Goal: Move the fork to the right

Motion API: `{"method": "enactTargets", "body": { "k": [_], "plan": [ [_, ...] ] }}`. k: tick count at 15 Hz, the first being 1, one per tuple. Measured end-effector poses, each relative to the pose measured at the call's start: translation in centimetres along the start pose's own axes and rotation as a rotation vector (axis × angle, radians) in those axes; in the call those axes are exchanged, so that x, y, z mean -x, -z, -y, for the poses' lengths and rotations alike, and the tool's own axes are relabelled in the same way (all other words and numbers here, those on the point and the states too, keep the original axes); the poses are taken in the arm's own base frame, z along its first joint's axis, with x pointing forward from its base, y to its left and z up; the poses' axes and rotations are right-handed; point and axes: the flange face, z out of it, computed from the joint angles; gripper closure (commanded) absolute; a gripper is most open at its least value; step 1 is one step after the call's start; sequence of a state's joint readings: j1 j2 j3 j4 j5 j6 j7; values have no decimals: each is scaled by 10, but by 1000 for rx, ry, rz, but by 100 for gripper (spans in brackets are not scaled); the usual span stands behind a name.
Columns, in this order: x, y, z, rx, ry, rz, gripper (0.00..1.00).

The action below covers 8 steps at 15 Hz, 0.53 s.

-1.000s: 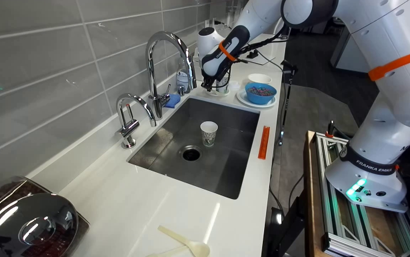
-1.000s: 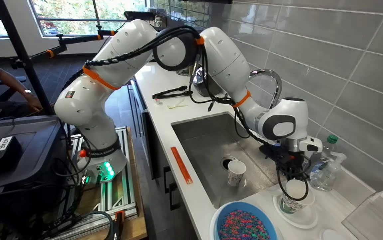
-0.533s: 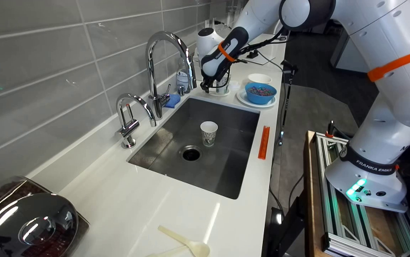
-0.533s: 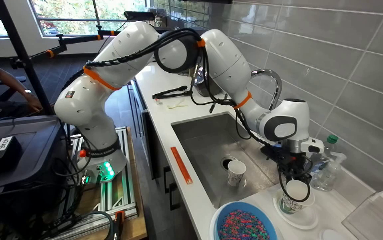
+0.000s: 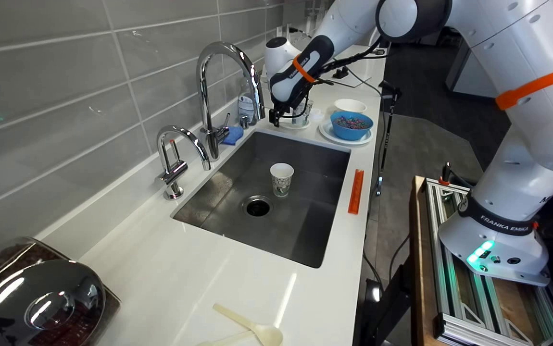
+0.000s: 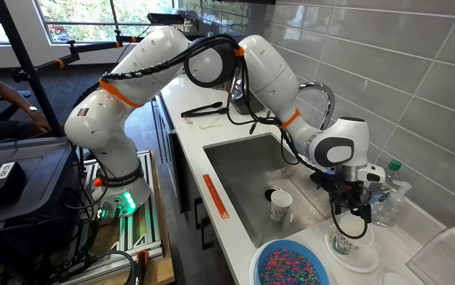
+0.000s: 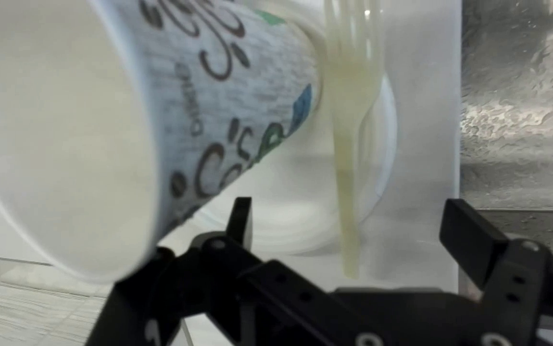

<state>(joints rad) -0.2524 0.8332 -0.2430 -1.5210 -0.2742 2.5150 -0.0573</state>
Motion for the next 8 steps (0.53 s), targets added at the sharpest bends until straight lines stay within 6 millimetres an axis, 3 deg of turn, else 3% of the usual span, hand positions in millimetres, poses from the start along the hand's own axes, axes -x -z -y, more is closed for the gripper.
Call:
{"method": "enactTargets", "body": {
  "k": [8],
  "plan": [
    [-5, 7, 10, -68, -17, -11, 0]
  ]
}}
